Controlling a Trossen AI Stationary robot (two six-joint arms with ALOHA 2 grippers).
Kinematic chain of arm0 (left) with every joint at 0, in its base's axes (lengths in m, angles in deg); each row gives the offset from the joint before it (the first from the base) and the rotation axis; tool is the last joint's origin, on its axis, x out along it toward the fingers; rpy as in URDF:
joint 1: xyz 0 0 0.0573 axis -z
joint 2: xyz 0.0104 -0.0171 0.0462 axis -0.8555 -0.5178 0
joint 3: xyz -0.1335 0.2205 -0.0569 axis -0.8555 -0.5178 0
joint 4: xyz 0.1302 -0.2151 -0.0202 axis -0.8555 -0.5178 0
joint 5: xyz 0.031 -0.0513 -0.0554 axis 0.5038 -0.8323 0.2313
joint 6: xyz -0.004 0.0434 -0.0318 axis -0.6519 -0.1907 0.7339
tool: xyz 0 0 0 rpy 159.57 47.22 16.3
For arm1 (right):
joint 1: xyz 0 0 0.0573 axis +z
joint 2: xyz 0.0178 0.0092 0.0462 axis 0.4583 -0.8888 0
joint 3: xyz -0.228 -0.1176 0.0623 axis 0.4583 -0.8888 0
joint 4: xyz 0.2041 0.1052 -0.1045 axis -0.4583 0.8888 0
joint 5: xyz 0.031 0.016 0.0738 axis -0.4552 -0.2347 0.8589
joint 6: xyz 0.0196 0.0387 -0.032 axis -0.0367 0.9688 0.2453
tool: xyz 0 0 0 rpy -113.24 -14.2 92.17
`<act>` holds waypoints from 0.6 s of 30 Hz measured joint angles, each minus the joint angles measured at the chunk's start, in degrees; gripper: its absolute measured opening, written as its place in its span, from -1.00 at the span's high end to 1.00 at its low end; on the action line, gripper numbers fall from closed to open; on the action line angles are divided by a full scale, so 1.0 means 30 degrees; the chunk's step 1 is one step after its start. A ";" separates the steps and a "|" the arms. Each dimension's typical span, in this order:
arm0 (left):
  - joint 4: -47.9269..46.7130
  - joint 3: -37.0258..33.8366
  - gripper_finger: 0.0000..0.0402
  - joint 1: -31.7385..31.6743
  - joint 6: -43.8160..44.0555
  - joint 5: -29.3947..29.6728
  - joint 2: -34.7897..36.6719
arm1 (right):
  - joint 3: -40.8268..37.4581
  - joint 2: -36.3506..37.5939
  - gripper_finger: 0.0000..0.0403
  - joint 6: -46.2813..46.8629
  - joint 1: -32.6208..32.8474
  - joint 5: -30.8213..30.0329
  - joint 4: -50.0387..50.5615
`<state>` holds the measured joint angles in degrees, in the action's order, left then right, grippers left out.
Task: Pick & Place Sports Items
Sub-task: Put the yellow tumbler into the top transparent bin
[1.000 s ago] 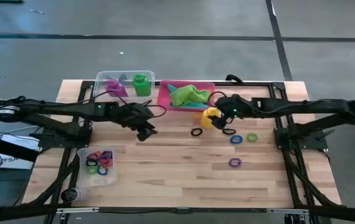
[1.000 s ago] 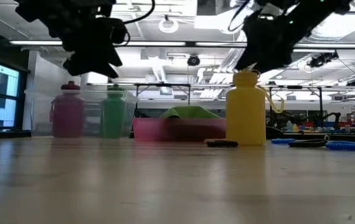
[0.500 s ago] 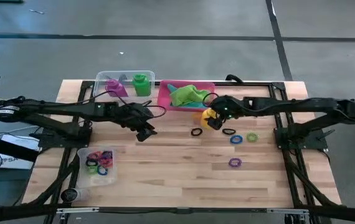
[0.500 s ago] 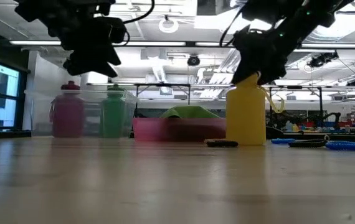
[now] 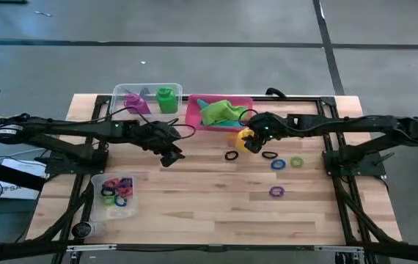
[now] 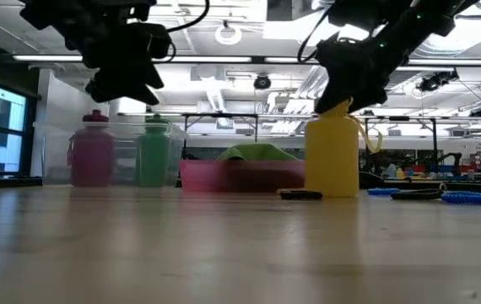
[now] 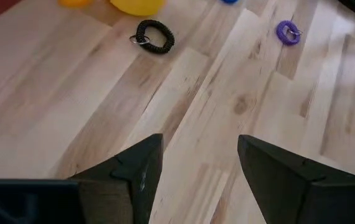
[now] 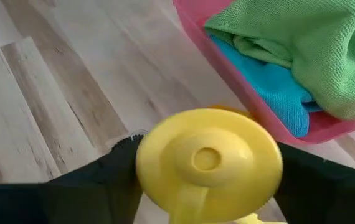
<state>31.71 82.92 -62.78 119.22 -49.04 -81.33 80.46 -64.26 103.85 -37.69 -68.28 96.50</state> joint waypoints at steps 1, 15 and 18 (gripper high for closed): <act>0.0000 0.0000 0.16 0.0000 0.0000 0.0000 0.0000 | 0.0000 0.0000 -0.02 -0.0007 0.0000 0.0007 -0.0026; -0.2507 0.0000 0.16 -0.0555 0.0043 -0.1127 0.3067 | 0.0495 -0.0048 0.00 -0.0907 0.1211 0.2244 -0.3673; -0.3128 0.0000 0.16 -0.0802 0.0073 -0.0620 0.4538 | 0.1796 -0.0499 0.00 -0.1302 0.1600 0.2129 -0.3678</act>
<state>22.33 82.92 -65.19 119.43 -50.90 -67.72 85.84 -65.76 99.95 -32.90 -61.89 85.46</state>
